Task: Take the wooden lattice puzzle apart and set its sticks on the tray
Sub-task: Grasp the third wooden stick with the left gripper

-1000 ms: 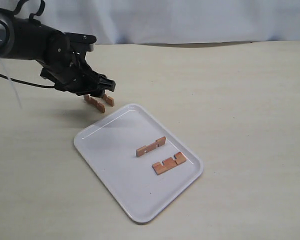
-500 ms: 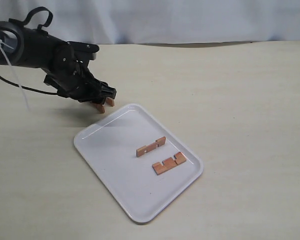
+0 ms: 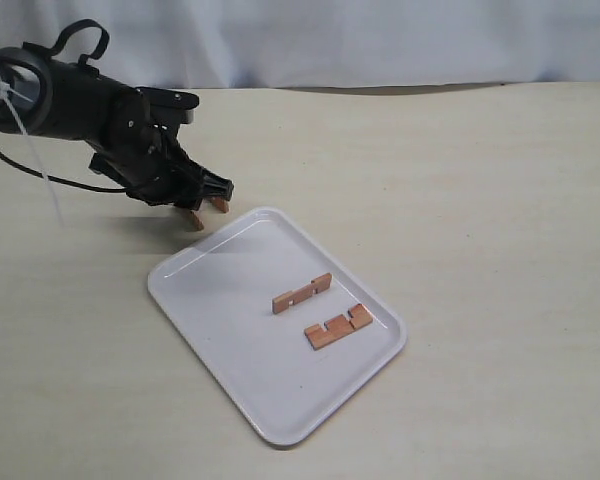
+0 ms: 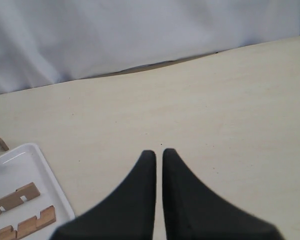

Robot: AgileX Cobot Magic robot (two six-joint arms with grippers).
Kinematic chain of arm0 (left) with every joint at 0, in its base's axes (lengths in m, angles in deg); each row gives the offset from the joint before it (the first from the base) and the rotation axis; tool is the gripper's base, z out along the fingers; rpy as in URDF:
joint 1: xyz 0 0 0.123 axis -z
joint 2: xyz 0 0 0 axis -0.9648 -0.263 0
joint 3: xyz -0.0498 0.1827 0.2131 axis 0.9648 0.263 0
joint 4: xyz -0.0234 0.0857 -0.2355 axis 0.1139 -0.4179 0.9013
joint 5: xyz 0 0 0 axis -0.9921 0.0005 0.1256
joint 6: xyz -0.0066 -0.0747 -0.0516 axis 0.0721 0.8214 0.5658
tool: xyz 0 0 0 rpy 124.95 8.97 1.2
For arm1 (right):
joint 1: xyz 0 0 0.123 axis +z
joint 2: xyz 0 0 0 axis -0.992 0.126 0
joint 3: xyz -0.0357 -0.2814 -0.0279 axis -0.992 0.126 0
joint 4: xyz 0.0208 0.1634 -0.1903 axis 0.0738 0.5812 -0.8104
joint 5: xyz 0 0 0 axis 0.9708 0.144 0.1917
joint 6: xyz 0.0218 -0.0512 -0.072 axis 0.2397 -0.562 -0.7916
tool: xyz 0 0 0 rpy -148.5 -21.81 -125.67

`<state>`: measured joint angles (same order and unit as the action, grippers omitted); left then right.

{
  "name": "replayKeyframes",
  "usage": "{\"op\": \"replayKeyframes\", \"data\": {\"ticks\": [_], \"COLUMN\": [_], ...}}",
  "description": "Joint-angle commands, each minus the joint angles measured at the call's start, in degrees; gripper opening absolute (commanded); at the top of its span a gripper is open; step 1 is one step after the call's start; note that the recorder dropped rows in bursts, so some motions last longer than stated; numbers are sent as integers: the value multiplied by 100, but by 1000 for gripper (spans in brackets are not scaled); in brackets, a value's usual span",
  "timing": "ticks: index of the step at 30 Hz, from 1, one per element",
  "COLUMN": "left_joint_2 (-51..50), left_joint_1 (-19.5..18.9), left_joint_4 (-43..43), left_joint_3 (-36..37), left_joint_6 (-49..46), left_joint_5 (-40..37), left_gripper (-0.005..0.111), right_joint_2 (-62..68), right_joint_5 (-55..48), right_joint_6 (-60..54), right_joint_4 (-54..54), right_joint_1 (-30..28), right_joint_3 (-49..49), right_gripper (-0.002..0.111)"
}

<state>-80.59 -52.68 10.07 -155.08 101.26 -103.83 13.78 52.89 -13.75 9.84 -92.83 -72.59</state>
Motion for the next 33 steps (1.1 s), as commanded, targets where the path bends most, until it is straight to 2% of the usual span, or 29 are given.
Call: {"op": "replayKeyframes", "data": {"ticks": [1, 7, 11, 22, 24, 29, 33], "left_joint_2": [-133, -157, -157, -157, -157, -157, -181], "left_joint_1": [-4, -4, -4, -4, -4, -4, -4], "left_joint_4": [39, 39, -5, 54, 55, 166, 174], "left_joint_3": [-28, -28, -28, -28, -28, -28, -28], "left_joint_6": [36, 36, 36, 35, 35, 35, 143], "left_joint_5": [8, 29, 42, -43, -55, -103, -134], "left_gripper": [41, 41, 34, 35, 39, 64, 62], "right_joint_2": [-37, -37, -37, -37, -37, -37, -37], "right_joint_5": [71, 71, 71, 71, 71, 71, 71], "right_joint_6": [10, 10, 10, 10, 10, 10, 10], "right_joint_4": [-26, -26, -26, -26, -26, -26, -26], "right_joint_1": [-44, -44, -44, -44, -44, -44, -44], "right_joint_3": [5, 5, 5, 5, 5, 5, 5], "right_gripper": [5, 5, 5, 5, 5, 5, 5]}}
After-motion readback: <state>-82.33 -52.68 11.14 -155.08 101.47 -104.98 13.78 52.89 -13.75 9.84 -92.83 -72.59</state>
